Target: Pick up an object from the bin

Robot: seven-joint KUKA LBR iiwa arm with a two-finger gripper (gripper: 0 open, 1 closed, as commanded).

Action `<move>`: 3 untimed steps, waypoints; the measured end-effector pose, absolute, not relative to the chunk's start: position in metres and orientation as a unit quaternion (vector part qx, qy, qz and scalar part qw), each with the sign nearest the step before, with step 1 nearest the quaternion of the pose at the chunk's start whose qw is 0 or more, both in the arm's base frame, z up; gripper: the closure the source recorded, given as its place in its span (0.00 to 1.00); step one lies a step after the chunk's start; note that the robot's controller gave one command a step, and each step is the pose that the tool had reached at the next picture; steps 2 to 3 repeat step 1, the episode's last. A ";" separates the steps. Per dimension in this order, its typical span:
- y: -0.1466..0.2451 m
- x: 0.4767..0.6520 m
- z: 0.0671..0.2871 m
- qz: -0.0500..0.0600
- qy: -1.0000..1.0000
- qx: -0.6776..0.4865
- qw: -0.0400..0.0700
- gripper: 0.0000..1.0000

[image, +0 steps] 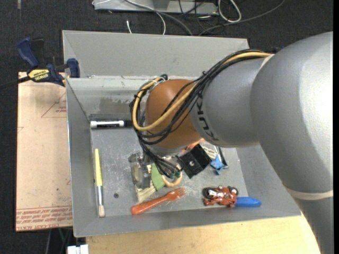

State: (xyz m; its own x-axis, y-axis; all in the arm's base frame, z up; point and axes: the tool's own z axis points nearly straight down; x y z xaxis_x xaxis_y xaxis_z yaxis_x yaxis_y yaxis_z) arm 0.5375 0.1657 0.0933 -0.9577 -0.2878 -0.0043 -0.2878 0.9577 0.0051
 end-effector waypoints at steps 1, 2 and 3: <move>0.167 0.540 0.110 0.004 0.989 -0.145 0.006 1.00; 0.167 0.540 0.110 0.004 0.989 -0.145 0.006 1.00; 0.167 0.540 0.110 0.004 0.989 -0.145 0.006 1.00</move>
Offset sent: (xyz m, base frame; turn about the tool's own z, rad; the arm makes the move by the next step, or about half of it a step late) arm 0.0020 0.0008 0.0432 -0.0001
